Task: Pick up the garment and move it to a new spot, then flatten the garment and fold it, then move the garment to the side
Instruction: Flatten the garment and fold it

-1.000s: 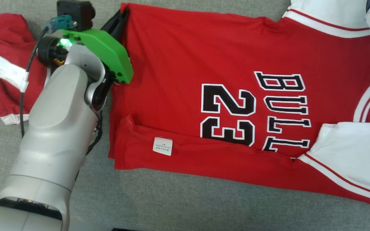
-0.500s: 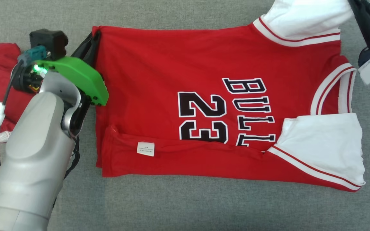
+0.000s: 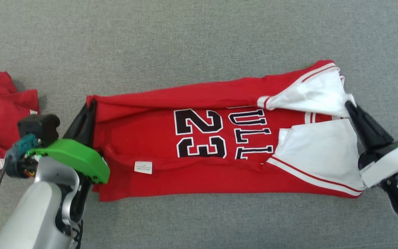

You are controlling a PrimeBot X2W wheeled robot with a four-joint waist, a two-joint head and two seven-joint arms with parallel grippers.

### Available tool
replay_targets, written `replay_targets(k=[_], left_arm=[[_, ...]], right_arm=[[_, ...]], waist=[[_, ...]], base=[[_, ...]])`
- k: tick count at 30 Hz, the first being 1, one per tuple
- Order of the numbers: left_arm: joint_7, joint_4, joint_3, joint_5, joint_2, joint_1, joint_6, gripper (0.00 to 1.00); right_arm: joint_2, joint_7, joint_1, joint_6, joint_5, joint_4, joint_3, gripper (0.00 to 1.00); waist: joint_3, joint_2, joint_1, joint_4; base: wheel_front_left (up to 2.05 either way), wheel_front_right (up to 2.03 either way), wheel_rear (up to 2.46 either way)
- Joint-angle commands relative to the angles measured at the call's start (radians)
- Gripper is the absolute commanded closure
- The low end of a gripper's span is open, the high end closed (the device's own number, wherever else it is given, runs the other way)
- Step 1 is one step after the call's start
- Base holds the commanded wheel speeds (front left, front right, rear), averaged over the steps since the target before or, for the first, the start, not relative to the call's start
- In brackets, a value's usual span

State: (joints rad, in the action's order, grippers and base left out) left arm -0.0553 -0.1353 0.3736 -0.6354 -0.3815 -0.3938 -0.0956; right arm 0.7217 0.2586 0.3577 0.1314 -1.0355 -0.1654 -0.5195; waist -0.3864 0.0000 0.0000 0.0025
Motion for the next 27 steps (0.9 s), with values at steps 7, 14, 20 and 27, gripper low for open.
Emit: replay_targets(k=[7, 14, 20, 27], left_arm=[[-0.033, 0.121, -0.002, -0.033, -0.017, 0.171, -0.062, 1.0], [-0.033, 0.114, 0.013, -0.049, -0.002, 0.229, -0.071, 0.0], [0.066, 0.118, 0.001, 0.002, 0.012, 0.262, -0.11, 0.0], [0.252, 0.127, -0.018, 0.102, 0.043, 0.253, -0.175, 0.0]], right_arm=[[-0.089, 0.006, -0.176, -0.001, 0.074, 0.037, 0.083, 1.0], [-0.137, -0.001, -0.286, -0.002, 0.103, 0.039, 0.131, 0.02], [-0.183, 0.005, -0.334, -0.001, 0.183, 0.098, 0.194, 0.0], [-0.285, 0.007, -0.361, -0.001, 0.386, 0.21, 0.372, 0.0]], waist=[[0.025, 0.0, 0.0, -0.009], [0.053, 0.0, 0.0, -0.004], [0.082, 0.0, 0.0, -0.018], [0.105, 0.0, 0.0, -0.028]], base=[[0.0, 0.0, 0.0], [0.0, 0.0, 0.0], [0.0, 0.0, 0.0], [0.0, 0.0, 0.0]])
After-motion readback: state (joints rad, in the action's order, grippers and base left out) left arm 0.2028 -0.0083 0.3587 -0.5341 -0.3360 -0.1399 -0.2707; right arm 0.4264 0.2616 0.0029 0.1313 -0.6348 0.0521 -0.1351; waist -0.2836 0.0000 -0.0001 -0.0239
